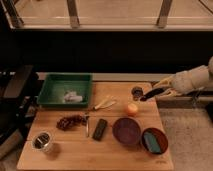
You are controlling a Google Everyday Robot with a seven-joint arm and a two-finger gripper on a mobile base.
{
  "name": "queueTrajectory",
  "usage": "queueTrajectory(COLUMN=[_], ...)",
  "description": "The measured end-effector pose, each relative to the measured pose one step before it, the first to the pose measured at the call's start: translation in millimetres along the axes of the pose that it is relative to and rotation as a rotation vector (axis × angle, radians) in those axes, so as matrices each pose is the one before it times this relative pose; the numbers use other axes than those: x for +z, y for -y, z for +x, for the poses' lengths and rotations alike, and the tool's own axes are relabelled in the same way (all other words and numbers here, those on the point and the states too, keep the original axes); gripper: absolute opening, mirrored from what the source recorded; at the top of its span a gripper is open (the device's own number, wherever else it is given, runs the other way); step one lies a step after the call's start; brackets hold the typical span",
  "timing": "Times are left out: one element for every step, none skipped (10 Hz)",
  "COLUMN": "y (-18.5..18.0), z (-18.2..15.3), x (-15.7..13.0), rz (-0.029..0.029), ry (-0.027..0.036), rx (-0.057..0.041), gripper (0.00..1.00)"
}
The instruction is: Place brush in table surface
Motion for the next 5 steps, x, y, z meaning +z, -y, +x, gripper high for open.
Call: queueTrajectory(y=[0.06,-0.69,-0.06,0.43,1.67], z=[-0.01,0.67,-0.02,0.12,1.19], x=[-0.28,-0.7,-0.07,0.25,0.64], rz=[0.00042,0.00091,0.00001,0.00022,0.00547], ry=[-0.0003,-0.00063,-0.00008,0.0002,0.00436], rx=[-0.00005,0.0015,-0.00001,-0.00014,0.00283], gripper=[0.0,0.0,0.0,0.0,0.0])
